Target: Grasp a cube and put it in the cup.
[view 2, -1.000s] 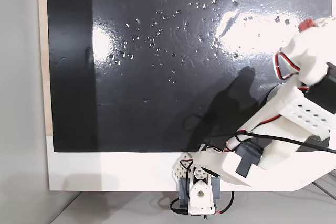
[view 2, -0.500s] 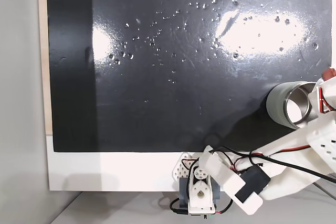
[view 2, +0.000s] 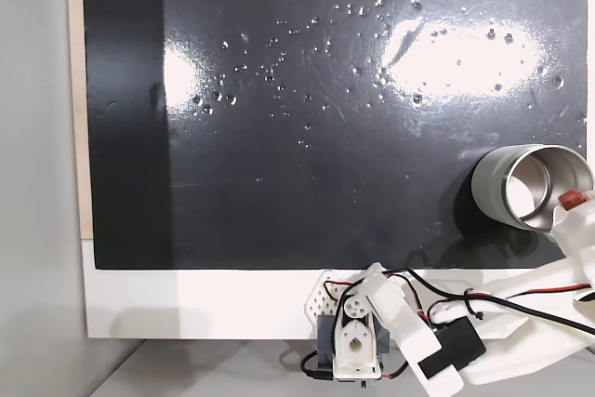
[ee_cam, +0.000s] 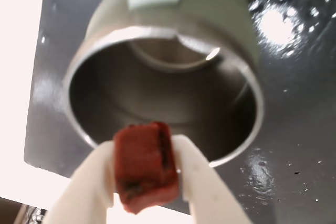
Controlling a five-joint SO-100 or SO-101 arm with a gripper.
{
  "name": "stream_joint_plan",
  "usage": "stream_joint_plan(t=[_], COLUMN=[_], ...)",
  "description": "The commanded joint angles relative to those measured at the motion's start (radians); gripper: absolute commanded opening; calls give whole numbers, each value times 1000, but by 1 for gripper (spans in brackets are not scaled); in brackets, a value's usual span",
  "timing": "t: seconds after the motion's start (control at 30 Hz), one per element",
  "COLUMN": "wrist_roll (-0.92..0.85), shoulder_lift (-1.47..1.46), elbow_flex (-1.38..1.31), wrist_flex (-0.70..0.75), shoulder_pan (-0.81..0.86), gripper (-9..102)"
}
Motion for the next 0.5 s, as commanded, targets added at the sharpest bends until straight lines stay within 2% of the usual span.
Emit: stream_joint_plan(t=[0.0,0.27,0.37,0.47], wrist_roll=[-18,-5,20,37], shoulder_lift=[38,35,35,41], elbow_flex=[3,31,35,35], wrist_flex=[9,9,9,9], shoulder_pan=[11,5,8,8], gripper=[3,5,20,25])
